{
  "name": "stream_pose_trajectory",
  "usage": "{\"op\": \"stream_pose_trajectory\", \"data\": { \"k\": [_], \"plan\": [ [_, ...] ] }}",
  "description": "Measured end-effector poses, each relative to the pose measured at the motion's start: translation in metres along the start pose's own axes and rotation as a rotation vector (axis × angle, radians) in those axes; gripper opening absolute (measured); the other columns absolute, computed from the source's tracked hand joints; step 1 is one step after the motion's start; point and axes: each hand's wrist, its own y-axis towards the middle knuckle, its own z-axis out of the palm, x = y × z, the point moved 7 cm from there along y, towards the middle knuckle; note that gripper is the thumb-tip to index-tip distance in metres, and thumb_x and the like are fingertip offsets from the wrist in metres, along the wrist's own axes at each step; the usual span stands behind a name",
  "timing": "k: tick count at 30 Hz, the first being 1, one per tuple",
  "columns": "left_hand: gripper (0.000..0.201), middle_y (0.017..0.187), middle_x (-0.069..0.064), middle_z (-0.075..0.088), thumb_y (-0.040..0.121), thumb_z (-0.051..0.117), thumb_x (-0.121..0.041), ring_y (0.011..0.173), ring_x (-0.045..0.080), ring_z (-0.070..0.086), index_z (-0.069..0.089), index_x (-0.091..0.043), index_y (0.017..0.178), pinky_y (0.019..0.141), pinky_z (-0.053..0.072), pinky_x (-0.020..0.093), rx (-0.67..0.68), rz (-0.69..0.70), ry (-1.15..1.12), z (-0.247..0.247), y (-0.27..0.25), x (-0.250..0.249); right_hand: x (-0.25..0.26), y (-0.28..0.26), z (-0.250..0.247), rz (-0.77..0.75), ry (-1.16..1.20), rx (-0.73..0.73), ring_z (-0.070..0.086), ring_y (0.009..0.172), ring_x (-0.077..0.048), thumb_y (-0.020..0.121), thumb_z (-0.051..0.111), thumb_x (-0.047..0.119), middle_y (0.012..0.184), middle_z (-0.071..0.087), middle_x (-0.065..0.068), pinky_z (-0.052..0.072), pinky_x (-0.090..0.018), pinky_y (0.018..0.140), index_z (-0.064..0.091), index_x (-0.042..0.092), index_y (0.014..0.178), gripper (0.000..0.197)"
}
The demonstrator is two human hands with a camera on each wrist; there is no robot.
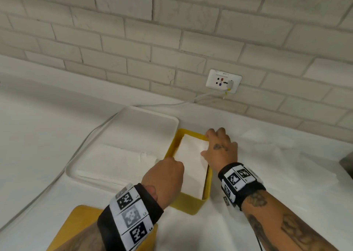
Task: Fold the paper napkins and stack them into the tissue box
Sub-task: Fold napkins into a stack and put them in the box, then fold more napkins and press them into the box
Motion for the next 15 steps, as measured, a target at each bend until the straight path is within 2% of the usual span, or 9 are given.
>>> {"op": "stream_pose_trajectory", "data": {
  "k": [2, 3, 5, 6, 9, 12, 15],
  "plan": [
    [0.034, 0.134, 0.006, 0.056, 0.106, 0.045, -0.034, 0.124, 0.027, 0.051, 0.068, -0.018, 0.126, 0.099, 0.047, 0.035, -0.018, 0.137, 0.049, -0.004, -0.008, -0.009, 0.012, -0.007, -0.015, -0.151, 0.028, -0.081, 0.051, 0.114, -0.025, 0.089, 0.066, 0.023, 0.124, 0.049, -0.003, 0.038, -0.04, 0.094, 0.058, 0.021, 0.125, 0.036],
    [0.042, 0.136, 0.003, 0.053, 0.105, 0.043, -0.048, 0.126, 0.026, 0.047, 0.067, -0.023, 0.13, 0.103, 0.045, 0.038, 0.002, 0.205, 0.051, -0.004, -0.012, -0.014, 0.02, -0.011, -0.017, -0.257, 0.075, -0.048, 0.05, 0.116, -0.024, 0.092, 0.062, 0.023, 0.126, 0.05, -0.002, 0.038, -0.04, 0.098, 0.061, 0.023, 0.125, 0.033],
    [0.059, 0.133, 0.003, 0.052, 0.098, 0.04, -0.068, 0.122, 0.024, 0.046, 0.065, -0.027, 0.134, 0.1, 0.044, 0.038, 0.129, 0.265, 0.017, 0.003, -0.019, -0.021, 0.037, -0.023, -0.008, -0.445, 0.115, 0.179, 0.05, 0.124, -0.02, 0.098, 0.053, 0.023, 0.133, 0.053, 0.002, 0.036, -0.039, 0.108, 0.062, 0.027, 0.129, 0.032],
    [0.065, 0.131, 0.003, 0.052, 0.095, 0.039, -0.073, 0.12, 0.024, 0.046, 0.063, -0.027, 0.135, 0.096, 0.044, 0.037, 0.194, 0.277, 0.026, 0.009, -0.019, -0.023, 0.042, -0.029, 0.001, -0.494, 0.079, 0.312, 0.049, 0.129, -0.019, 0.1, 0.05, 0.024, 0.138, 0.052, 0.003, 0.035, -0.039, 0.111, 0.062, 0.028, 0.131, 0.034],
    [0.069, 0.132, 0.006, 0.054, 0.094, 0.044, -0.073, 0.118, 0.025, 0.049, 0.061, -0.021, 0.134, 0.09, 0.04, 0.037, 0.268, 0.276, 0.083, 0.023, -0.013, -0.025, 0.046, -0.039, 0.024, -0.484, -0.049, 0.555, 0.047, 0.135, -0.023, 0.102, 0.045, 0.024, 0.148, 0.048, 0.0, 0.037, -0.04, 0.114, 0.059, 0.029, 0.139, 0.04],
    [0.061, 0.134, 0.007, 0.054, 0.097, 0.048, -0.065, 0.12, 0.026, 0.05, 0.062, -0.02, 0.134, 0.094, 0.041, 0.037, 0.272, 0.279, 0.092, 0.028, -0.007, -0.024, 0.05, -0.04, 0.033, -0.468, -0.107, 0.607, 0.047, 0.136, -0.024, 0.104, 0.043, 0.025, 0.15, 0.048, 0.0, 0.038, -0.039, 0.113, 0.059, 0.029, 0.14, 0.04],
    [0.055, 0.128, 0.007, 0.056, 0.099, 0.05, -0.06, 0.115, 0.027, 0.054, 0.064, -0.017, 0.131, 0.09, 0.043, 0.036, 0.269, 0.289, 0.107, 0.031, -0.004, -0.023, 0.052, -0.032, 0.027, -0.441, -0.142, 0.635, 0.041, 0.141, -0.026, 0.106, 0.039, 0.025, 0.154, 0.043, -0.004, 0.035, -0.038, 0.115, 0.052, 0.028, 0.145, 0.042]
  ]
}}
